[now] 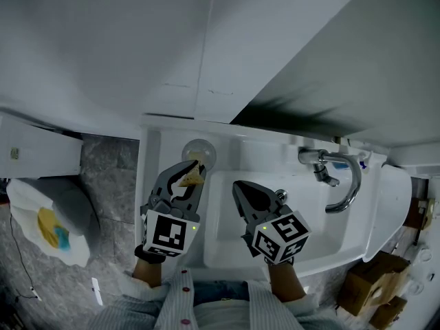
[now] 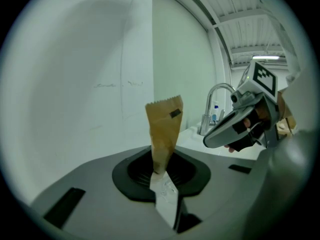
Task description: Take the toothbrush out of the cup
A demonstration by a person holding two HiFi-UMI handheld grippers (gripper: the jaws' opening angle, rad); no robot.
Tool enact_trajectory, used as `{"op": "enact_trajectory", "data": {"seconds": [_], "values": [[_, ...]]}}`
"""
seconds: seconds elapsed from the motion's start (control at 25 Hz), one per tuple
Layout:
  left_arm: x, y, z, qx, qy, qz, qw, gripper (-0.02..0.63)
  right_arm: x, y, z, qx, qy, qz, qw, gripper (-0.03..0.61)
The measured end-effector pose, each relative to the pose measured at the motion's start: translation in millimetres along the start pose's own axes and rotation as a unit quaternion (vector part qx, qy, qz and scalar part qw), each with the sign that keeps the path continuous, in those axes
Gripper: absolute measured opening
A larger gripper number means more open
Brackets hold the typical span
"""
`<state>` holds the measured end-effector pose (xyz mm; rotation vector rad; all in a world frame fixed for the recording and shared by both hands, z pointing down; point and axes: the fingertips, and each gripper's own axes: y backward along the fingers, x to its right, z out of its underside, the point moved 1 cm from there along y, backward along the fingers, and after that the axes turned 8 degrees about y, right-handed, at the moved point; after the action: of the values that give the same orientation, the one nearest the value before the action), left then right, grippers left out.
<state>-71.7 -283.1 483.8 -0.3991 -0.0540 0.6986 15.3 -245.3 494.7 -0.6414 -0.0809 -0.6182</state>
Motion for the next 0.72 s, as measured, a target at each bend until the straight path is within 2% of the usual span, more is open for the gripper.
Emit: {"op": "enact_trajectory", "data": {"seconds": [0.72], "values": [[0, 8, -18, 0.016, -0.006, -0.005, 0.9998, 0.045, -6, 3, -4, 0.010, 0.008, -0.005, 1.000, 0.011]]}}
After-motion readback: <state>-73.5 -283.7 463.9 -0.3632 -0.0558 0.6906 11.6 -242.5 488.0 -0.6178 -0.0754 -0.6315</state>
